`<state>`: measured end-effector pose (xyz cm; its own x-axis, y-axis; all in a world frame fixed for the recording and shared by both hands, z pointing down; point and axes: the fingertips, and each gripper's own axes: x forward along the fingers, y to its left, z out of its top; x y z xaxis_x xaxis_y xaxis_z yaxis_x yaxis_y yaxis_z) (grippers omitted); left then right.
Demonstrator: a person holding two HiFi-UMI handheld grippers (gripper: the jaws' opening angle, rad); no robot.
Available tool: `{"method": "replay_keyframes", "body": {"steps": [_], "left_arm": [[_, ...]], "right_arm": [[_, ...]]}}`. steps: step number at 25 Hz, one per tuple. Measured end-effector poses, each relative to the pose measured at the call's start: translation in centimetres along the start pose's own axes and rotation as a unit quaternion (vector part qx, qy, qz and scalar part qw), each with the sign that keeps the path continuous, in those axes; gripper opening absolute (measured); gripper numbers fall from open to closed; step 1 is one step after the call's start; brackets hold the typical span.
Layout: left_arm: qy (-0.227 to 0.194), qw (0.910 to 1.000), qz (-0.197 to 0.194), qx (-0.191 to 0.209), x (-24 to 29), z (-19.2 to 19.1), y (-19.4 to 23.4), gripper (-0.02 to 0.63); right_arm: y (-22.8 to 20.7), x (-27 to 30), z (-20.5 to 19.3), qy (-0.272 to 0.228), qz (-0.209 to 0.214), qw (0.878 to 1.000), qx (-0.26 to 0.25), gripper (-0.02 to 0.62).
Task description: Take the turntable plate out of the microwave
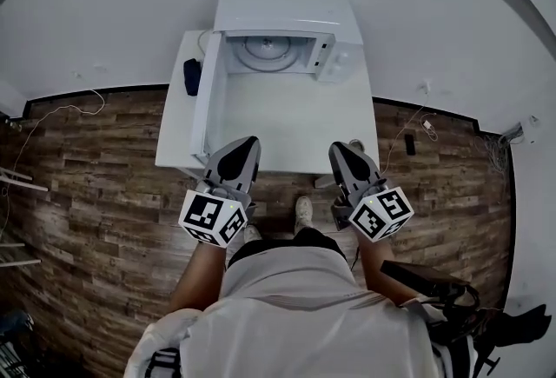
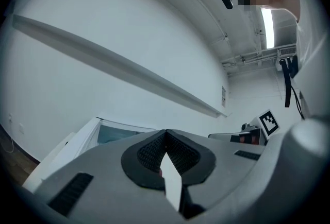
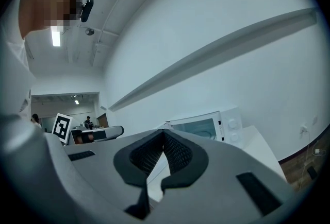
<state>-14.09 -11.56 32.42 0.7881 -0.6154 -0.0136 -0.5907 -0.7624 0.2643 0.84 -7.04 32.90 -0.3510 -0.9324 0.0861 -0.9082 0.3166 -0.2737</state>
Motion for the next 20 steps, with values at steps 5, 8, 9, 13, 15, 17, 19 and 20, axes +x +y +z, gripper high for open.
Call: {"method": "replay_keyframes", "body": {"steps": [5,8,9,13,15,17,19,20], "left_arm": [[0.004,0.9996,0.026,-0.006,3.4,-0.4,2.0,0.011],[0.006,0.9988,0.046,-0.014,6.3,-0.7,2.9,0.011],[0.006,0.9985,0.051,-0.018,7.4,-0.7,3.1,0.011],[0.005,0.997,0.068,-0.038,12.3,-0.8,4.2,0.011],[0.01,0.996,0.08,-0.039,14.6,-1.3,4.8,0.011],[0.019,0.9948,0.094,-0.035,16.3,-2.0,5.3,0.011],[0.022,0.9932,0.108,-0.038,17.5,-2.7,6.0,0.011],[0.022,0.9923,0.113,-0.044,18.0,-3.0,6.5,0.011]], "right_arm": [[-3.4,3.8,-0.1,0.004,0.029,0.999,0.018,0.003],[-6.1,6.2,0.2,0.008,0.052,0.998,0.025,0.003],[-7.2,7.0,0.5,0.009,0.058,0.998,0.028,0.003],[-12.1,10.2,1.6,0.013,0.081,0.995,0.049,0.003],[-14.3,11.8,1.5,0.021,0.088,0.994,0.052,0.003],[-15.7,13.2,0.7,0.037,0.099,0.993,0.051,0.003],[-16.5,14.5,-0.2,0.051,0.114,0.99,0.06,0.003],[-16.8,15.2,-0.7,0.058,0.121,0.989,0.063,0.003]]}}
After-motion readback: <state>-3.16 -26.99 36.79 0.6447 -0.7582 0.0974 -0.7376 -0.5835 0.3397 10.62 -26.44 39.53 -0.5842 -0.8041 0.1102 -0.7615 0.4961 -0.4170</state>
